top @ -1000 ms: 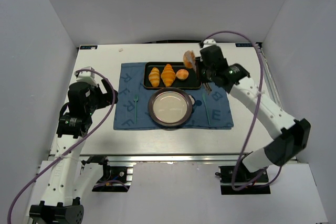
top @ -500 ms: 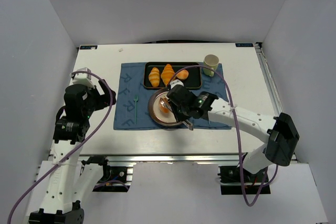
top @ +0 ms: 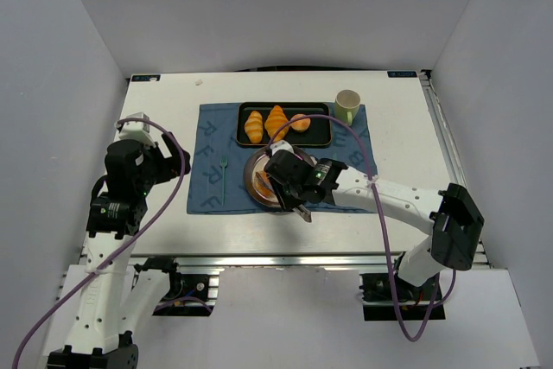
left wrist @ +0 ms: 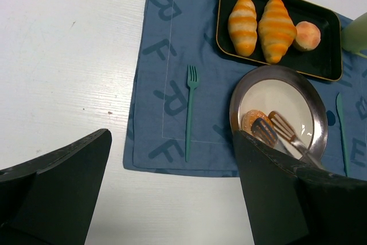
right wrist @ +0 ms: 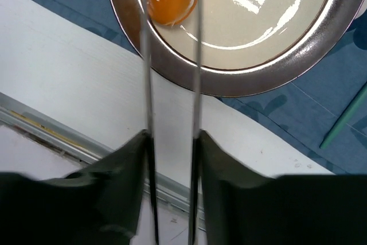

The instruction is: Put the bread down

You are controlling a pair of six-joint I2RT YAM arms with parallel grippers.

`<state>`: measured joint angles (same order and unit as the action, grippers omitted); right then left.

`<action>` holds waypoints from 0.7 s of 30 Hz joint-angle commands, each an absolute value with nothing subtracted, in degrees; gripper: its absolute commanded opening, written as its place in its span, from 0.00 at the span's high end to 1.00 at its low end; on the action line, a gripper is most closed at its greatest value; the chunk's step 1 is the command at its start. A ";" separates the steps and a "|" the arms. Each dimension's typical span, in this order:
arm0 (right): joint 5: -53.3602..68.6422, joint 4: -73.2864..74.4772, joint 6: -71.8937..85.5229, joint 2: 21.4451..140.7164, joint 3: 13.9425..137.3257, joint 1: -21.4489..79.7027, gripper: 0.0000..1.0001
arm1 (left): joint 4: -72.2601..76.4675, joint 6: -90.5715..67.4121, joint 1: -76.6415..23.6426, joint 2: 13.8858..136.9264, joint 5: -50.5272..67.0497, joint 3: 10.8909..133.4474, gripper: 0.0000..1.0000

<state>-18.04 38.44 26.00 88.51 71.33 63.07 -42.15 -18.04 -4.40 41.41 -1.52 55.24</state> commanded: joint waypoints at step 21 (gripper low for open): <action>-29.61 40.25 27.60 81.83 80.68 61.01 0.39 | -42.28 -17.93 -4.57 41.57 -1.50 58.36 0.02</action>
<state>-24.53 40.60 26.98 84.66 76.31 62.57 -42.46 -18.04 -4.40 41.60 -1.52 56.23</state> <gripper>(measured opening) 0.613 0.983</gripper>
